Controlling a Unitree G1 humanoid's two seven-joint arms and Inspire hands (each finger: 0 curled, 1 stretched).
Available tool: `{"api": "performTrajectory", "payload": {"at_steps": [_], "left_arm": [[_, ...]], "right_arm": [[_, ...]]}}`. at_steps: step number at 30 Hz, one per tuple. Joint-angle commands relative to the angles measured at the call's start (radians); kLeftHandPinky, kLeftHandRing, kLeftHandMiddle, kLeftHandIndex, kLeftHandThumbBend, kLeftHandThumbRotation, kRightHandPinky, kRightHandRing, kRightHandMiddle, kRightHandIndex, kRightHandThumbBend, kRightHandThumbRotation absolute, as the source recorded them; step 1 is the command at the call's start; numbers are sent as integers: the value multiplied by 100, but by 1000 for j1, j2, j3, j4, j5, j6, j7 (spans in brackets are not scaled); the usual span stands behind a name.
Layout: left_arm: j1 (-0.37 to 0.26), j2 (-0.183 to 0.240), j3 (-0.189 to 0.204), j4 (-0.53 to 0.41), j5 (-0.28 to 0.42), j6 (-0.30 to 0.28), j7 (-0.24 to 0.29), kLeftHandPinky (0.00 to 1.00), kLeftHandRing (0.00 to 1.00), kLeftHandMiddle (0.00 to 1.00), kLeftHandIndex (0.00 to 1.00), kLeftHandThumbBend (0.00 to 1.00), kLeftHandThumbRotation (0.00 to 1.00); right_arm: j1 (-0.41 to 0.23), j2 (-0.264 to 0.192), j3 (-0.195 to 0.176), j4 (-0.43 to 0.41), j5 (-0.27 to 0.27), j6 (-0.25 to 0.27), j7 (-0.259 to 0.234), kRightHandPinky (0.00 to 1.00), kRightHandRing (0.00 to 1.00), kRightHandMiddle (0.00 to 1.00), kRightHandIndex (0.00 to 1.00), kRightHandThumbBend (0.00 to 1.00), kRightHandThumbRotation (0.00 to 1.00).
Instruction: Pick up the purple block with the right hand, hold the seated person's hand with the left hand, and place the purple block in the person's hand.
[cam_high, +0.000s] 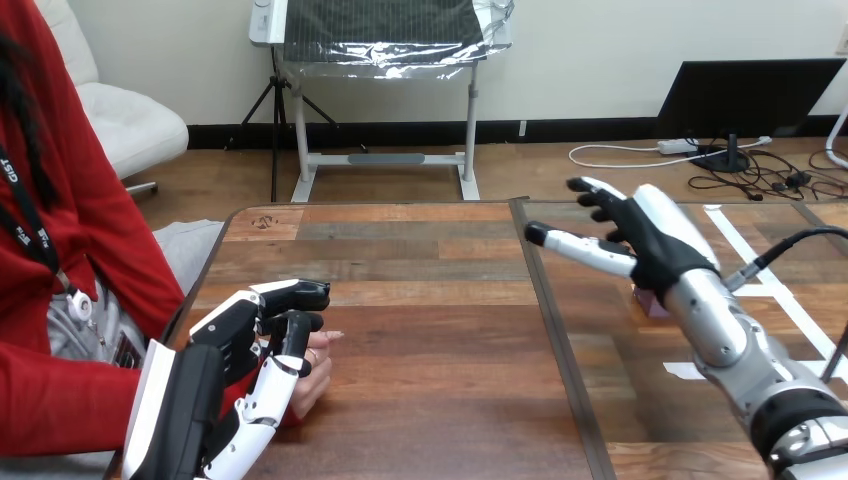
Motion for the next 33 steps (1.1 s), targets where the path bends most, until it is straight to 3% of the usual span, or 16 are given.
{"api": "performTrajectory", "payload": {"at_steps": [1,13,24,33], "left_arm": [[-28,-11,1,-18,5,-18,2,48,68,70,65,30,74],[-15,-10,9,-20,5,-19,5,49,68,71,66,33,74],[-10,-8,9,-11,3,-33,3,49,68,71,66,33,74],[-8,-8,8,-3,1,-41,2,50,67,70,66,32,74]], "right_arm": [[-100,-62,15,2,-17,18,-23,80,90,93,94,94,99],[-113,-96,27,5,-28,72,-5,79,91,94,94,91,97],[-123,-122,12,6,-3,143,49,78,93,96,97,93,92],[-116,-142,3,5,7,139,40,79,94,95,96,92,92]]}}
